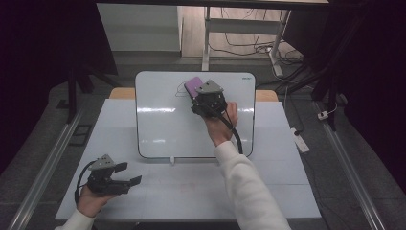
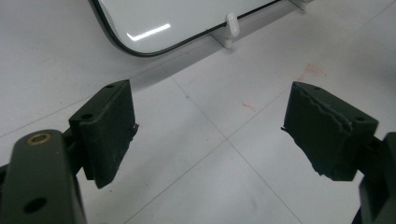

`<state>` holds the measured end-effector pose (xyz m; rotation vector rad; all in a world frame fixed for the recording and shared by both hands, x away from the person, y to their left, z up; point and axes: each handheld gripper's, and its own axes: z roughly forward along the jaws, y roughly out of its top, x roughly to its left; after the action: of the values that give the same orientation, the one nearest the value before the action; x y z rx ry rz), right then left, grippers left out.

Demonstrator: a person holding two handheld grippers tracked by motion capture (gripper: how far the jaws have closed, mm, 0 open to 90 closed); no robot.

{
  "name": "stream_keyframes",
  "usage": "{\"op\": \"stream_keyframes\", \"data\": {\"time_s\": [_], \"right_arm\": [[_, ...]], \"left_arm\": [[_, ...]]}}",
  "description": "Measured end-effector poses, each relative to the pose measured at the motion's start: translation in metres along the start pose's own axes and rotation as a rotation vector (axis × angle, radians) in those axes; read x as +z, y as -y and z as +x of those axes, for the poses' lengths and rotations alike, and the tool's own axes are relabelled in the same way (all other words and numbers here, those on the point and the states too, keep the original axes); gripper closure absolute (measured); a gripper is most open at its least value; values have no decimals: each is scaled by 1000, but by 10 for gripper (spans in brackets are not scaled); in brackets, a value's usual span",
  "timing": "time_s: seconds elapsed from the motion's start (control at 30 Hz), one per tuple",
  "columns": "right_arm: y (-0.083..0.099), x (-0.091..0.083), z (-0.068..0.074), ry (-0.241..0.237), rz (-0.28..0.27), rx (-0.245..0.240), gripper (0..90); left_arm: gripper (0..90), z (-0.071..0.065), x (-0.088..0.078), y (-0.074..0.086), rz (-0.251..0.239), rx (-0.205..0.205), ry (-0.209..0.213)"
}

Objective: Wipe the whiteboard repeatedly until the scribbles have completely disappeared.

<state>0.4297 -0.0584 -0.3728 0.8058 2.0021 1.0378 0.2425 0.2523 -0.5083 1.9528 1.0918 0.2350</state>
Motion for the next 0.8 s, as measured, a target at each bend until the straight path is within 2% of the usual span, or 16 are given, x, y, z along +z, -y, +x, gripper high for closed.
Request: {"op": "stream_keyframes", "data": {"time_s": [0.1,0.13,0.43,0.53,0.57,0.7,0.8], "right_arm": [[1,-2,-9,-33,-11,44,407],[2,-3,-12,-30,-13,54,407],[8,-14,-49,64,-18,104,407],[8,-15,-56,95,-22,112,407],[8,-15,-56,97,-21,118,407],[5,-11,-51,117,-15,94,407],[3,-9,-44,103,-16,80,408]], "left_arm": [[175,1,1,0,3,-2,1],[176,1,1,0,4,-2,3],[176,0,1,0,4,2,1],[176,1,1,0,4,1,2],[176,1,1,0,3,0,2],[176,1,0,0,1,-2,5],[176,1,0,0,0,-2,5]]}}
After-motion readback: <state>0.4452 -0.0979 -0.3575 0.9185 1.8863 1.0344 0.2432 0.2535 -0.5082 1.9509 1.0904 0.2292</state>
